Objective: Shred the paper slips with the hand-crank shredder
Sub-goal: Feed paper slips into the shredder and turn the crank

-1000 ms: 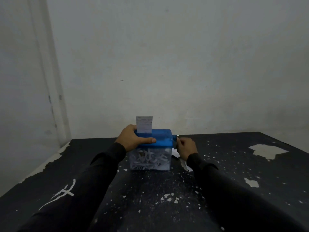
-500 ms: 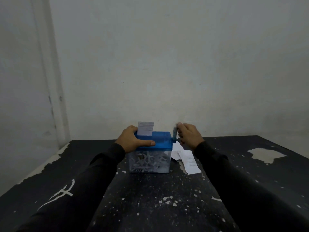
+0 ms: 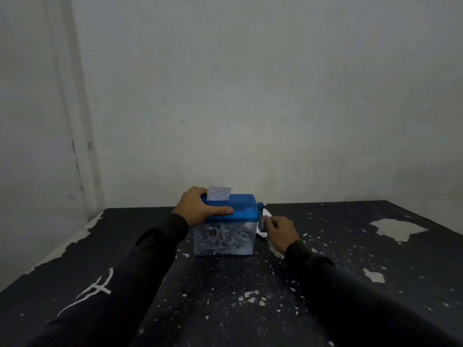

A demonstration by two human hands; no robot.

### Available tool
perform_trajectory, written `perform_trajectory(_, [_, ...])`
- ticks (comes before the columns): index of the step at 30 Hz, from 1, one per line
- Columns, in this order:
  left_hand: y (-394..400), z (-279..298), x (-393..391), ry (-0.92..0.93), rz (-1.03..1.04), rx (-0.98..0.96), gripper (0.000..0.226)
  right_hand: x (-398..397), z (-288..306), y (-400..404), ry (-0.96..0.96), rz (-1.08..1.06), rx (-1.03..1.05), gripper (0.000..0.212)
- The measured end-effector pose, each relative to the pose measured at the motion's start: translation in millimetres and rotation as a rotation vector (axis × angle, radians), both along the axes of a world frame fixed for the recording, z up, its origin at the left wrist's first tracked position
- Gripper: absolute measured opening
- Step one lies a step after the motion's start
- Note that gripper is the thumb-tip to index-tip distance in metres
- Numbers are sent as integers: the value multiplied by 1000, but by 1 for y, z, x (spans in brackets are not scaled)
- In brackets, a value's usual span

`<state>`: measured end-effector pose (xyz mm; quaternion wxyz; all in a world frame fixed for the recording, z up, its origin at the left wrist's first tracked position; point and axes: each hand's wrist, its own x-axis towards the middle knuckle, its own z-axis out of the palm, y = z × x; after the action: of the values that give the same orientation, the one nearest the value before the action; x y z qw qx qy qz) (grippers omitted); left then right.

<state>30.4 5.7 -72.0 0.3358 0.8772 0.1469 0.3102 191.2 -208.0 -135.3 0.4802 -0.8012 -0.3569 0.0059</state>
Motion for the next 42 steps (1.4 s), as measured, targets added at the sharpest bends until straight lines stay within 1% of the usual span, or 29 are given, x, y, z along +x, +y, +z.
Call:
perform_trajectory(3, [1,-1,1,-3,16,3,78,-21,-1,-16,-55,8,146,48])
perform_trajectory(6, [2,0,0,7,30,16,77,-25,17,-22,-28,123,314,40])
perform_trajectory(9, [2,1,-1,6,35,12,77,-17,33,-24,-60,211,289,42])
perform_trajectory(11, [-2,2,0,11,20,29,82,-13,43,-24,-58,231,323,41])
perform_trajectory(13, [-6,3,0,15,6,33,89,-7,56,-17,-70,189,377,40])
perform_trajectory(15, [-8,2,-1,15,3,29,96,2,66,-5,-115,126,386,45])
perform_trajectory(17, [-7,1,-1,20,4,31,103,14,74,8,-96,52,374,49])
perform_trajectory(19, [-6,1,1,23,9,38,105,25,79,19,-16,-18,375,37])
perform_trajectory(21, [-6,0,1,14,17,34,102,32,74,29,-12,-52,314,29])
perform_trajectory(23, [-6,-1,1,15,26,35,99,35,61,35,-26,-94,235,32])
perform_trajectory(26, [-5,-1,1,22,28,22,104,38,44,33,-17,-135,169,33])
perform_trajectory(29, [-3,-1,1,22,44,22,107,32,34,24,-49,-91,-54,30])
perform_trajectory(31, [-4,-3,2,19,49,17,103,23,17,14,-11,-40,-108,36])
perform_trajectory(34, [-3,-3,3,27,43,17,99,7,-2,0,-49,-30,-44,48])
perform_trajectory(37, [-2,0,2,35,47,14,96,-4,-9,-10,-57,-7,91,51])
perform_trajectory(40, [-3,2,3,45,47,6,91,-11,-1,-17,-35,20,275,55])
perform_trajectory(42, [-4,3,3,42,46,11,93,-16,14,-17,32,62,422,54])
